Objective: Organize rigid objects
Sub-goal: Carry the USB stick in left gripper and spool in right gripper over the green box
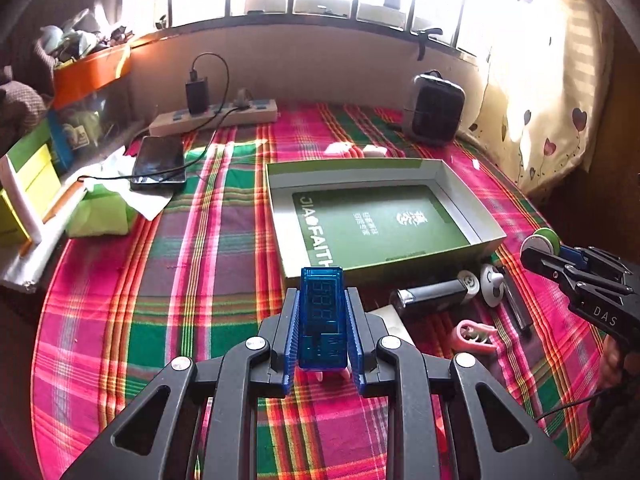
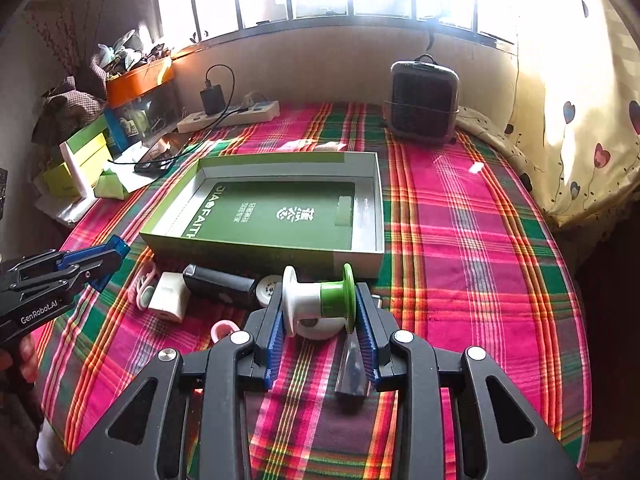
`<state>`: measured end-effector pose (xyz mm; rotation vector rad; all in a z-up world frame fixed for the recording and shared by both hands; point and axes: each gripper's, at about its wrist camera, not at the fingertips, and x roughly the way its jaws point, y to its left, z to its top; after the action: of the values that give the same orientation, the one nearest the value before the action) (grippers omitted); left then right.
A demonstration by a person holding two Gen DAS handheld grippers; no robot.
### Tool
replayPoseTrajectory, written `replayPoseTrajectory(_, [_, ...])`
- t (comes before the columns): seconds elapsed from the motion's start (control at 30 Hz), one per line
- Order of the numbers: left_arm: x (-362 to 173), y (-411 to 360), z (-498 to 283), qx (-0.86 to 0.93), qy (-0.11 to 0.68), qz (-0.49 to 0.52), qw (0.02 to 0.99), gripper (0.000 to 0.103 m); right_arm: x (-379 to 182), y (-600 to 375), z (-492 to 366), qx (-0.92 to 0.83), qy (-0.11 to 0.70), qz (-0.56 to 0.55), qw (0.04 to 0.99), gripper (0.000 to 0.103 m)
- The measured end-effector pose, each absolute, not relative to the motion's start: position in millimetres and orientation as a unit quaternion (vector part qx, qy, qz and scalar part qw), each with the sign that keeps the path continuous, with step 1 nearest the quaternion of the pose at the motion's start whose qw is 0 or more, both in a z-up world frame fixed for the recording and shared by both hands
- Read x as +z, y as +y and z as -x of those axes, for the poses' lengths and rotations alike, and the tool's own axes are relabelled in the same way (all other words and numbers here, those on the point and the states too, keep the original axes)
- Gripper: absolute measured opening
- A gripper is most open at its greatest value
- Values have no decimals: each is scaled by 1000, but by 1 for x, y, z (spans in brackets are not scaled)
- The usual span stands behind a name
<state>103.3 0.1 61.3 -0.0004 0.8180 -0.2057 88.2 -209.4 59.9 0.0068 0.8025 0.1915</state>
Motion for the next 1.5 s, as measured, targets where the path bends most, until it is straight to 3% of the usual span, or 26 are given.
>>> replayPoseTrajectory(0.47, [61,-2,-182,-112,405,10,907,21,69,-208,-166,97,395,13,913,34])
replayPoseTrajectory(0.8, [39,-15,-226,-113,431,0,895,21,47,-199,-217,106,427,23,898,34])
replayPoseTrajectory(1.5, [21,-26,-249,-95,442,-26,891,21,19,-184,-257,111,451,54,884,34])
